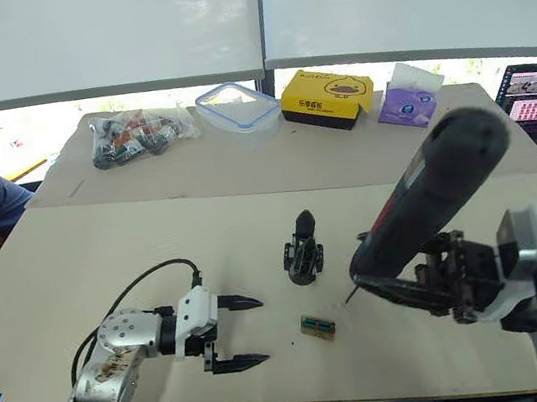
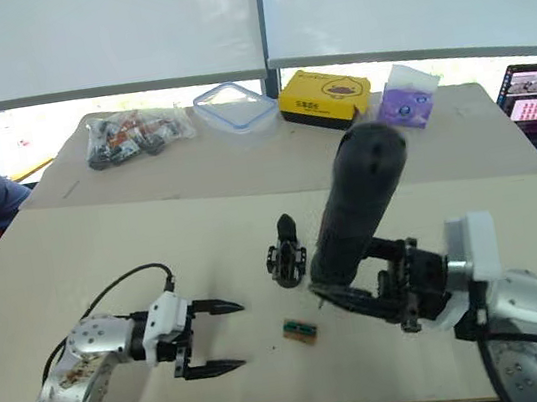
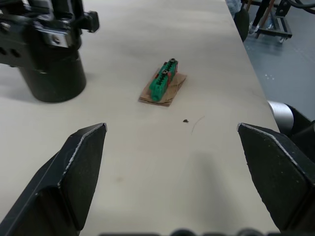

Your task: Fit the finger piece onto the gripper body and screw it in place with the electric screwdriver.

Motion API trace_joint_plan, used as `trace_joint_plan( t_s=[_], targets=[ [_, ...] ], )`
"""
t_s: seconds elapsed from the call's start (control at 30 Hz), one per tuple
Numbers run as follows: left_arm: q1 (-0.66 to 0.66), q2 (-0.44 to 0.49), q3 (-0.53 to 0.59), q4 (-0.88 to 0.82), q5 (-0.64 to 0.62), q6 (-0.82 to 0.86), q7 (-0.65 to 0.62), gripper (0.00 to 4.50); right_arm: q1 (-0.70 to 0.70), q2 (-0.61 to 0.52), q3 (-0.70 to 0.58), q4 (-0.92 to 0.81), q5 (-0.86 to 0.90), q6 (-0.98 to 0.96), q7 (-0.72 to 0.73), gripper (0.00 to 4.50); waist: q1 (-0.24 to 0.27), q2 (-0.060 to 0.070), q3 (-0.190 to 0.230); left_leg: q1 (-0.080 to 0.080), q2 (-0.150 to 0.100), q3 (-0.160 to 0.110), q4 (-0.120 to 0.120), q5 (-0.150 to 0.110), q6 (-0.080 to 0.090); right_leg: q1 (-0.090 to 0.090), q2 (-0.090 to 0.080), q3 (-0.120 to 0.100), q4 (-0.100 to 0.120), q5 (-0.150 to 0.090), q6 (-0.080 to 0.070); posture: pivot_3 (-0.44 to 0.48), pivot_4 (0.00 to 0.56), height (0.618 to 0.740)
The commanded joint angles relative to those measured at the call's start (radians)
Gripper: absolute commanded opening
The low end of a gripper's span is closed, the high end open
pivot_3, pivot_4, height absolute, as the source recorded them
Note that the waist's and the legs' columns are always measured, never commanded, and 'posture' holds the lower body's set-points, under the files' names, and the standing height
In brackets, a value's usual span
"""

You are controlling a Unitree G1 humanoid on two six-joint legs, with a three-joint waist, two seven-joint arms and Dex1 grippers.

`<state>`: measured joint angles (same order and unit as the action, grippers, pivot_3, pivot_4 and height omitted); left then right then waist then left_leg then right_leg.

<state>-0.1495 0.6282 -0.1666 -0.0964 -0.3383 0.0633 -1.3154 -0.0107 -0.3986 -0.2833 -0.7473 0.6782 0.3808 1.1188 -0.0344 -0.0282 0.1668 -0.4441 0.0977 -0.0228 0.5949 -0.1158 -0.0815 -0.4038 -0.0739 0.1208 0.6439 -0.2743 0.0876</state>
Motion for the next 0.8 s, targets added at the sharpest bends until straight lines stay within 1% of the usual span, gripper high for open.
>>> trace_joint_plan(
  t_s=[0.03, 0.23, 0.33, 0.53, 0.67, 0.8],
  targets=[
    [-0.025, -0.034, -0.045, 0.032, 0.045, -0.046, 0.021, 4.50, 0.004, -0.003, 0.051, 0.035, -0.011, -0.107, 0.025, 1.93, -0.002, 0.000, 0.000, 0.000, 0.000, 0.000, 0.000, 0.000, 0.000, 0.000, 0.000, 0.000, 0.000, 0.000, 0.000, 0.000, 0.150, 0.740],
    [-0.064, -0.117, -0.100, 0.107, 0.095, -0.063, 0.070, 4.50, 0.042, -0.054, 0.080, 0.096, -0.018, -0.191, 0.073, 1.93, 0.001, 0.000, 0.000, 0.000, 0.000, -0.001, 0.000, 0.000, 0.000, 0.000, 0.000, 0.000, 0.001, 0.000, 0.000, 0.000, 0.150, 0.740],
    [-0.072, -0.135, -0.124, 0.120, 0.113, -0.077, 0.070, 4.50, 0.058, -0.077, 0.094, 0.111, -0.019, -0.201, 0.071, 1.93, 0.000, 0.000, 0.000, 0.000, 0.000, -0.001, 0.000, 0.000, 0.000, 0.000, 0.001, 0.000, 0.001, 0.000, 0.000, 0.000, 0.150, 0.740],
    [-0.090, -0.176, -0.168, 0.139, 0.145, -0.078, 0.091, 4.50, 0.061, -0.089, 0.131, 0.131, -0.028, -0.234, 0.056, 1.93, -0.001, 0.000, 0.000, 0.001, 0.000, -0.001, 0.000, 0.000, 0.000, 0.001, 0.001, 0.000, 0.001, 0.000, 0.000, 0.000, 0.150, 0.740],
    [-0.107, -0.205, -0.196, 0.170, 0.175, -0.085, 0.102, 4.50, 0.043, -0.088, 0.165, 0.139, -0.039, -0.240, 0.033, 1.93, 0.007, 0.001, -0.001, 0.001, 0.000, -0.001, 0.000, 0.000, 0.000, 0.002, 0.000, 0.000, 0.000, 0.000, 0.000, 0.000, 0.150, 0.740],
    [-0.113, -0.212, -0.206, 0.194, 0.190, -0.088, 0.105, 4.50, 0.024, -0.098, 0.188, 0.150, -0.057, -0.245, 0.018, 1.93, 0.019, 0.001, -0.001, 0.001, -0.001, -0.001, 0.000, 0.000, 0.000, 0.002, 0.000, 0.000, -0.001, 0.000, 0.001, 0.000, 0.150, 0.740]
  ],
)
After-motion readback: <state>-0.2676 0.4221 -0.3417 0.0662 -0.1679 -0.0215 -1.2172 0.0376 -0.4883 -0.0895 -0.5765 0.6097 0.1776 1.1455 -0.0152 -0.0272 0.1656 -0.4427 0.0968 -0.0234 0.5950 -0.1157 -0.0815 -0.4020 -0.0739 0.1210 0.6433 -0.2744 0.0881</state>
